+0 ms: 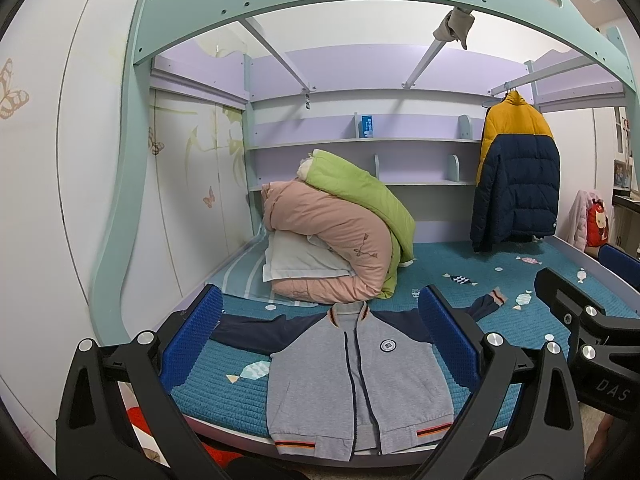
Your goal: Fold large clothes
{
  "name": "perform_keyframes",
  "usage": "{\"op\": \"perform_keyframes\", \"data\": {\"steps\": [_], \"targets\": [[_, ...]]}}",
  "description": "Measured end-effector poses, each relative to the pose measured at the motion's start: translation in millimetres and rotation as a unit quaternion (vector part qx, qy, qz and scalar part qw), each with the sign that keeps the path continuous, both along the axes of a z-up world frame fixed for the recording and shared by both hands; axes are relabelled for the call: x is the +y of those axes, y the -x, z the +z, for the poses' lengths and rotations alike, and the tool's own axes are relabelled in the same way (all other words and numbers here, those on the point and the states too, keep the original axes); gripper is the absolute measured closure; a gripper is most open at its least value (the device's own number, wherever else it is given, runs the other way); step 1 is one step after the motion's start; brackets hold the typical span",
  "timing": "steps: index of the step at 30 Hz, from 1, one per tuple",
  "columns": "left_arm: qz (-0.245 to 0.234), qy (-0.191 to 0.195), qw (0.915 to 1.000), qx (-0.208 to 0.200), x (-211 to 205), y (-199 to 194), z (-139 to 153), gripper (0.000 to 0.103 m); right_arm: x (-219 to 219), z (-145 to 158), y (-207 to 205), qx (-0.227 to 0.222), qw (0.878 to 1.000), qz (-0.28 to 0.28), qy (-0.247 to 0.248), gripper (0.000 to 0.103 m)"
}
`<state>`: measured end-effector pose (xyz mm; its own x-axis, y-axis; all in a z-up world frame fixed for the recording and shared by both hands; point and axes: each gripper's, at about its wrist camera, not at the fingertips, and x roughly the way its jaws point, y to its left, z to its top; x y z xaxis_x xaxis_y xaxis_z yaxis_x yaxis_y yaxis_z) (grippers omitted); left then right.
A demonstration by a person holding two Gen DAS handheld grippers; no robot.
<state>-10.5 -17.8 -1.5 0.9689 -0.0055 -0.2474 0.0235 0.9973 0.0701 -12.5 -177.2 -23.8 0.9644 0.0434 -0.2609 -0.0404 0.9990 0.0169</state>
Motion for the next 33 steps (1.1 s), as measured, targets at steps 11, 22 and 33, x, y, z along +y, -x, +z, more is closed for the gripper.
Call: {"op": "perform_keyframes", "data": {"steps": [11,22,33], "targets": [[-0.001,-0.002,1.0000,0.002,-1.8,-0.6,-2.8,0.005,-1.5,0.6,0.6,0.000,1.000,0.000,-0.001,0.007],[0.000,-0.002,1.0000,0.002,-3.1,-0.5,-2.9,0.005,-2.8,1.0,0.7,-0.001,1.000,0.000,-0.002,0.007],[0.000,-0.003,1.0000,0.003,-3.1,-0.6,-3.2,0.005,-4.2,3.6,1.3,0.001,1.000,0.001,-0.001,0.007]]}}
